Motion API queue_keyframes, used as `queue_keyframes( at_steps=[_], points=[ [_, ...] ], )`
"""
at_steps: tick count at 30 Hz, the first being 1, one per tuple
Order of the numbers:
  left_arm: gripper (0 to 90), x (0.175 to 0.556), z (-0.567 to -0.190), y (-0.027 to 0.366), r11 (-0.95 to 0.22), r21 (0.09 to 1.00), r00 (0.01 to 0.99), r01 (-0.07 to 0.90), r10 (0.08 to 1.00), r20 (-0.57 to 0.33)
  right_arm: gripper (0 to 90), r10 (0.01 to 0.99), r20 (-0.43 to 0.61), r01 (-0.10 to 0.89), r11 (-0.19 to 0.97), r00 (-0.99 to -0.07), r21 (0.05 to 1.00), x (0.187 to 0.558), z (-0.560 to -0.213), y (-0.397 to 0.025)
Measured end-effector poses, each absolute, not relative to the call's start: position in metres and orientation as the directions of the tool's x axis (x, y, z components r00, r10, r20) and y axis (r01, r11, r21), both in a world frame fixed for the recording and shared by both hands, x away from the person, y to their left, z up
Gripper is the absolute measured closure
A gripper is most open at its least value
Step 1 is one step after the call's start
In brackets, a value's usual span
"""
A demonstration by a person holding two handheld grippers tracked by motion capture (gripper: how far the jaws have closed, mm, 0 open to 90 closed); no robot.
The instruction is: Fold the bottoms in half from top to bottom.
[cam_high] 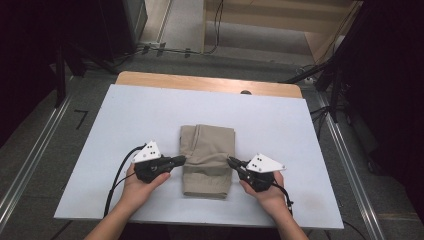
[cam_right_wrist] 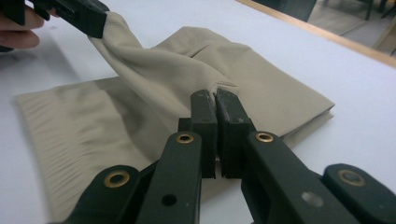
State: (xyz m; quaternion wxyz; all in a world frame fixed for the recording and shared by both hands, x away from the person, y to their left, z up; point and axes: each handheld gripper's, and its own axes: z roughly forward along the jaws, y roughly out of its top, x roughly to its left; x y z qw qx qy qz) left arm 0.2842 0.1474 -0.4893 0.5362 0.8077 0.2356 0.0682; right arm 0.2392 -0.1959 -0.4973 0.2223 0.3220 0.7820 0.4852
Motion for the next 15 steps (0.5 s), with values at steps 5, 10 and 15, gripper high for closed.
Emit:
queue_keyframes(
  at_steps=[5, 10, 15],
  points=[
    [88.1, 0.251, -0.496, 0.156, -0.353, 0.888, 0.906, 0.296, 0.398, -0.144, 79.4, 0.654, 0.02, 0.289, 0.307, -0.756, 0.907, 0.213, -0.501, -0.203],
    [46.0, 0.243, -0.477, 0.166, -0.265, 0.918, 0.904, 0.294, 0.39, -0.177, 53.1, 0.58, 0.036, 0.27, 0.323, -0.814, 0.907, 0.19, -0.486, -0.212],
    [65.5, 0.275, -0.471, 0.155, -0.23, 0.892, 0.861, 0.389, 0.436, -0.263, 72.6, 0.678, 0.128, 0.337, 0.186, -0.724, 0.923, 0.205, -0.471, -0.209]
  ],
)
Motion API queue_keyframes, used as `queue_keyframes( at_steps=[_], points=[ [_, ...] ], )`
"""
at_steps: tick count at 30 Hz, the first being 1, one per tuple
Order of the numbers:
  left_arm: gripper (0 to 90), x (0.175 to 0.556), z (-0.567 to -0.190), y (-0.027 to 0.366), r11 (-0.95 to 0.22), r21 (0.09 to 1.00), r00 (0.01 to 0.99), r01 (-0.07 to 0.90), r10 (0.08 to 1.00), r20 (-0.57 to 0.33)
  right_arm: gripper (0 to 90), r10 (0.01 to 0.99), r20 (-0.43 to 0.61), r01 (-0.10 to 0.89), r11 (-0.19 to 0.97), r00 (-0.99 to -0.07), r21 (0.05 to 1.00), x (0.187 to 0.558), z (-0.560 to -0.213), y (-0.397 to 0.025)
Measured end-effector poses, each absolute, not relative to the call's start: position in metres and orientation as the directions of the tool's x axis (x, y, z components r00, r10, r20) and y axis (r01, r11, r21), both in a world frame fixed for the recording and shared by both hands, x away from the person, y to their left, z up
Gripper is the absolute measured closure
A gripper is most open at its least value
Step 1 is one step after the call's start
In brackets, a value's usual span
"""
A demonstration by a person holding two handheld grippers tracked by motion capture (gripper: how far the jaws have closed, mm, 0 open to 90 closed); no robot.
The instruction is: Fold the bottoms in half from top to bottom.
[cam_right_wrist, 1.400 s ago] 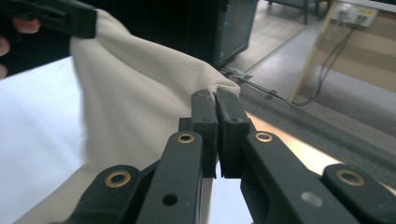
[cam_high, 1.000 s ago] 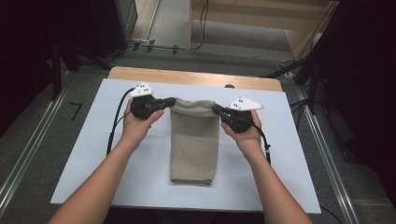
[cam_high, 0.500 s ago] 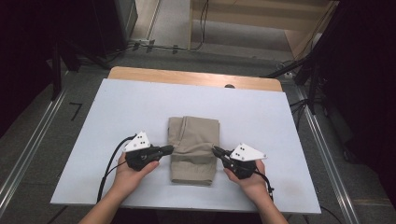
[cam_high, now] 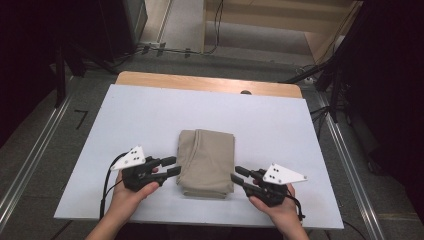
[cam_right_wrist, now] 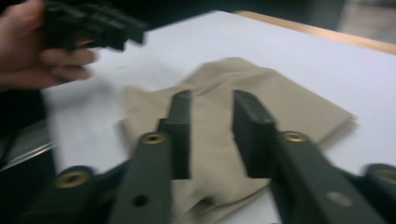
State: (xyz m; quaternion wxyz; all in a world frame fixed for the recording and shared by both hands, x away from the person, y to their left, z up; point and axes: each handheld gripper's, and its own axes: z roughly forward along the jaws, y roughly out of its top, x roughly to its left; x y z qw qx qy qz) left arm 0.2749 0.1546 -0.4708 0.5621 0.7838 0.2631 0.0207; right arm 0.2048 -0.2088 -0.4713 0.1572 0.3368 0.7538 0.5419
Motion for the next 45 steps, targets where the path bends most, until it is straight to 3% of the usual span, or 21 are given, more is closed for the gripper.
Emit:
queue_keyframes(
  at_steps=[1, 4, 9, 13, 15, 17, 21, 23, 27, 31, 37, 45],
  points=[
    [72.4, 0.279, -0.476, 0.147, -0.251, 0.873, 0.851, 0.418, 0.444, -0.28, 78.1, 0.707, 0.13, 0.365, 0.191, -0.695, 0.911, 0.211, -0.475, -0.204],
    [81.9, 0.275, -0.492, 0.128, -0.34, 0.829, 0.86, 0.444, 0.422, -0.287, 84.9, 0.733, 0.146, 0.432, 0.218, -0.665, 0.875, 0.221, -0.493, -0.186],
    [77.4, 0.251, -0.503, 0.121, -0.473, 0.792, 0.901, 0.386, 0.377, -0.214, 84.7, 0.677, 0.096, 0.443, 0.361, -0.73, 0.82, 0.204, -0.512, -0.172],
    [74.1, 0.242, -0.506, 0.124, -0.474, 0.792, 0.903, 0.385, 0.369, -0.219, 82.5, 0.658, 0.157, 0.481, 0.346, -0.736, 0.805, 0.193, -0.517, -0.179],
    [67.0, 0.243, -0.502, 0.123, -0.471, 0.793, 0.907, 0.385, 0.352, -0.231, 76.0, 0.641, 0.155, 0.475, 0.363, -0.752, 0.802, 0.192, -0.514, -0.18],
    [53.7, 0.245, -0.495, 0.122, -0.467, 0.804, 0.911, 0.367, 0.353, -0.211, 62.0, 0.63, 0.136, 0.457, 0.38, -0.765, 0.804, 0.195, -0.506, -0.18],
    [34.5, 0.267, -0.474, 0.119, -0.414, 0.833, 0.9, 0.367, 0.386, -0.205, 44.0, 0.666, 0.127, 0.431, 0.315, -0.735, 0.846, 0.214, -0.486, -0.188],
    [33.1, 0.284, -0.465, 0.118, -0.406, 0.838, 0.9, 0.364, 0.386, -0.204, 35.3, 0.67, 0.143, 0.435, 0.29, -0.728, 0.853, 0.231, -0.479, -0.194],
    [26.5, 0.319, -0.454, 0.112, -0.378, 0.852, 0.89, 0.362, 0.411, -0.196, 26.2, 0.689, 0.129, 0.441, 0.297, -0.713, 0.847, 0.267, -0.47, -0.198],
    [14.4, 0.351, -0.454, 0.104, -0.375, 0.844, 0.883, 0.384, 0.416, -0.217, 18.3, 0.709, 0.147, 0.478, 0.293, -0.69, 0.828, 0.302, -0.466, -0.2],
    [9.3, 0.396, -0.469, 0.097, -0.408, 0.798, 0.85, 0.443, 0.474, -0.229, 18.1, 0.748, 0.172, 0.545, 0.284, -0.641, 0.789, 0.343, -0.477, -0.201],
    [17.4, 0.426, -0.489, 0.092, -0.452, 0.734, 0.814, 0.507, 0.53, -0.236, 22.0, 0.759, 0.172, 0.594, 0.325, -0.628, 0.736, 0.377, -0.495, -0.194]
  ],
)
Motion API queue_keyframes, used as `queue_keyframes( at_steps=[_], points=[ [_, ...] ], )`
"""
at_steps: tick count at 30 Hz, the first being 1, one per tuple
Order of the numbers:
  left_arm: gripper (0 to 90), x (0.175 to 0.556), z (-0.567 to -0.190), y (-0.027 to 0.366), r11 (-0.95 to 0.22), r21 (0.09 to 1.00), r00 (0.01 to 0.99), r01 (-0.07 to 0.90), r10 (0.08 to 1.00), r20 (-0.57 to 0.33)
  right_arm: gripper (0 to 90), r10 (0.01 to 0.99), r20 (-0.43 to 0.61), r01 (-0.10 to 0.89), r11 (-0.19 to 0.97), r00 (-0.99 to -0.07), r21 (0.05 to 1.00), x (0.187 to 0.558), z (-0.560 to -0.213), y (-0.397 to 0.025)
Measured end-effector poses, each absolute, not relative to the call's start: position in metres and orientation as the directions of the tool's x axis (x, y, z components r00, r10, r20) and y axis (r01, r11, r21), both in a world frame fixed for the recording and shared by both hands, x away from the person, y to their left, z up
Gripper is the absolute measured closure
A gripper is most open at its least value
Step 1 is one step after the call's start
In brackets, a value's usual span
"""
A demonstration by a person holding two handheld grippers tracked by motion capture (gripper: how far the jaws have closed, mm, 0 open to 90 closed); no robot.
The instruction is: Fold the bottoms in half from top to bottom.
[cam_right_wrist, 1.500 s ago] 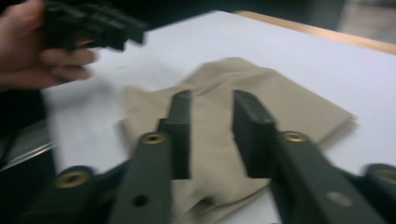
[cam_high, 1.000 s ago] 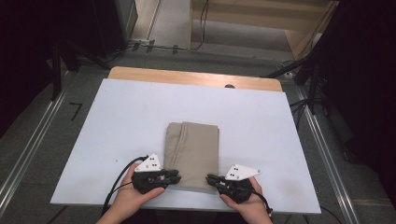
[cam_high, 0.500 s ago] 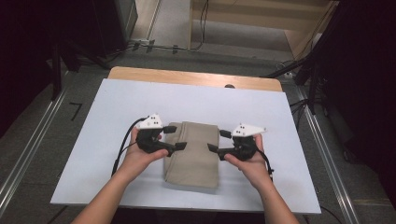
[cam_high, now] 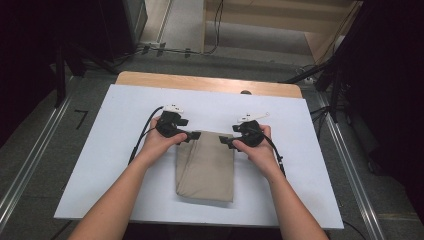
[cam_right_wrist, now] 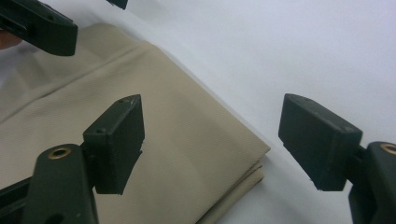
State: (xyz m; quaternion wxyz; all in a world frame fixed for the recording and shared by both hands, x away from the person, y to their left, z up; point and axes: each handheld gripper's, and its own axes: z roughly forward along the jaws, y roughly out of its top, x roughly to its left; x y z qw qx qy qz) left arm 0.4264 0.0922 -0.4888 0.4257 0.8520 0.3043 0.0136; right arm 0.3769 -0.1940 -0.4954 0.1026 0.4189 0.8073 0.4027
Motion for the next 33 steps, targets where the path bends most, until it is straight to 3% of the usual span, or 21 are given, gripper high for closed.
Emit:
queue_keyframes(
  at_steps=[8, 12, 15, 16, 17, 20, 33],
  points=[
    [25.5, 0.43, -0.506, 0.092, -0.5, 0.696, 0.809, 0.515, 0.552, -0.203, 31.5, 0.744, 0.186, 0.624, 0.366, -0.641, 0.69, 0.385, -0.517, -0.194],
    [42.8, 0.425, -0.506, 0.092, -0.523, 0.695, 0.825, 0.494, 0.535, -0.183, 47.3, 0.742, 0.209, 0.628, 0.341, -0.636, 0.699, 0.382, -0.518, -0.197],
    [52.8, 0.424, -0.506, 0.093, -0.524, 0.694, 0.821, 0.494, 0.543, -0.175, 62.9, 0.725, 0.242, 0.638, 0.336, -0.645, 0.693, 0.379, -0.518, -0.199],
    [59.9, 0.424, -0.506, 0.093, -0.527, 0.692, 0.825, 0.494, 0.534, -0.182, 69.8, 0.713, 0.262, 0.645, 0.337, -0.65, 0.686, 0.379, -0.518, -0.2],
    [70.5, 0.423, -0.506, 0.093, -0.532, 0.69, 0.83, 0.491, 0.525, -0.186, 72.8, 0.707, 0.272, 0.649, 0.337, -0.653, 0.682, 0.378, -0.518, -0.2],
    [82.6, 0.419, -0.503, 0.089, -0.549, 0.701, 0.847, 0.455, 0.508, -0.152, 77.8, 0.703, 0.253, 0.635, 0.352, -0.665, 0.688, 0.378, -0.514, -0.198],
    [82.2, 0.441, -0.451, 0.091, -0.418, 0.823, 0.83, 0.385, 0.547, -0.11, 77.1, 0.752, 0.152, 0.539, 0.301, -0.642, 0.787, 0.399, -0.458, -0.203]
  ],
)
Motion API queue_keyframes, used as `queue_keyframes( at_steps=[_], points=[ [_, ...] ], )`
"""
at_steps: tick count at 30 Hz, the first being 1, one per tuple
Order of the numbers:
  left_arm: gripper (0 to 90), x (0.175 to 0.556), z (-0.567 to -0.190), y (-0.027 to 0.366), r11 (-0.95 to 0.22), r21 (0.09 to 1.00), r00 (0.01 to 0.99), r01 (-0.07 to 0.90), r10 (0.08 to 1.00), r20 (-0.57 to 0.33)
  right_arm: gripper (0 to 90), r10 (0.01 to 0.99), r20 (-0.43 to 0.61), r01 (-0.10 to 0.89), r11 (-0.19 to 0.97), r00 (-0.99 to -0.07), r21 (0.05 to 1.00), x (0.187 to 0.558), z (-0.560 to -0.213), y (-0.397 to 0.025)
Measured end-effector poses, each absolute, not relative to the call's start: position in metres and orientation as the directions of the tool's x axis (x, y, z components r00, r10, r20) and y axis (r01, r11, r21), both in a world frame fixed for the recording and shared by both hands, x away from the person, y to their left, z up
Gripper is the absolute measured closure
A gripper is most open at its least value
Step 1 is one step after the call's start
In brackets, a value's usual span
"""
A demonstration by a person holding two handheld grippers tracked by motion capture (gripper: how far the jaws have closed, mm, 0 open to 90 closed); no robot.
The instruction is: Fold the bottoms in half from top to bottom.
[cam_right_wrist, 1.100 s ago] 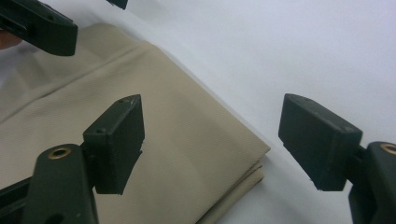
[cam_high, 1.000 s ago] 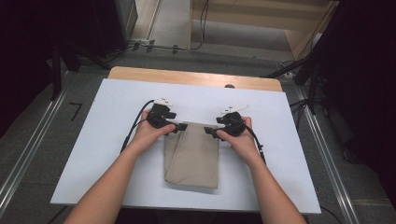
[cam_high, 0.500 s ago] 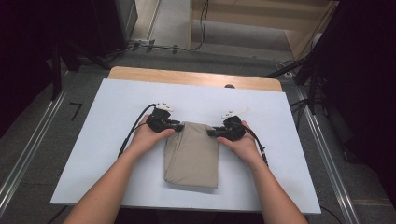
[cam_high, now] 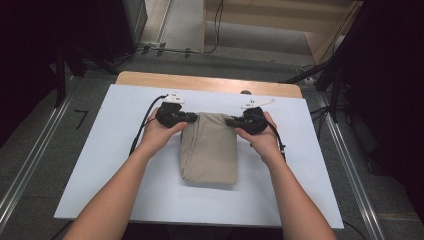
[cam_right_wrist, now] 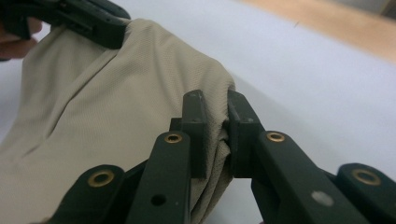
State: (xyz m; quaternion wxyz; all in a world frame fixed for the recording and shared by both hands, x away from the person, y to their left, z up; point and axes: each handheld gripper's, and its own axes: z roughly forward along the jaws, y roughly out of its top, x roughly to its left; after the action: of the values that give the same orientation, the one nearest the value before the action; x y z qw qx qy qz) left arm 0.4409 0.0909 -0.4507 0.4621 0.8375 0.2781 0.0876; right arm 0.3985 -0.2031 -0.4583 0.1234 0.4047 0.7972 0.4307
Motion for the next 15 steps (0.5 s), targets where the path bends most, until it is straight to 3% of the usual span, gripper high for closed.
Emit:
queue_keyframes(
  at_steps=[1, 3, 6, 9, 15],
  points=[
    [73.7, 0.442, -0.448, 0.092, -0.386, 0.841, 0.818, 0.379, 0.564, -0.109, 69.8, 0.767, 0.138, 0.525, 0.285, -0.627, 0.802, 0.4, -0.455, -0.204],
    [46.9, 0.442, -0.442, 0.096, -0.343, 0.854, 0.789, 0.392, 0.602, -0.12, 41.7, 0.807, 0.142, 0.529, 0.232, -0.573, 0.816, 0.403, -0.449, -0.206],
    [22.7, 0.44, -0.435, 0.108, -0.294, 0.868, 0.789, 0.401, 0.592, -0.164, 25.9, 0.825, 0.183, 0.534, 0.163, -0.536, 0.83, 0.399, -0.442, -0.214],
    [13.8, 0.434, -0.432, 0.12, -0.272, 0.883, 0.818, 0.382, 0.544, -0.186, 17.2, 0.814, 0.197, 0.504, 0.132, -0.546, 0.853, 0.388, -0.439, -0.224],
    [13.6, 0.411, -0.426, 0.141, -0.238, 0.908, 0.851, 0.344, 0.487, -0.195, 8.1, 0.79, 0.208, 0.477, 0.119, -0.577, 0.871, 0.362, -0.44, -0.236]
  ],
)
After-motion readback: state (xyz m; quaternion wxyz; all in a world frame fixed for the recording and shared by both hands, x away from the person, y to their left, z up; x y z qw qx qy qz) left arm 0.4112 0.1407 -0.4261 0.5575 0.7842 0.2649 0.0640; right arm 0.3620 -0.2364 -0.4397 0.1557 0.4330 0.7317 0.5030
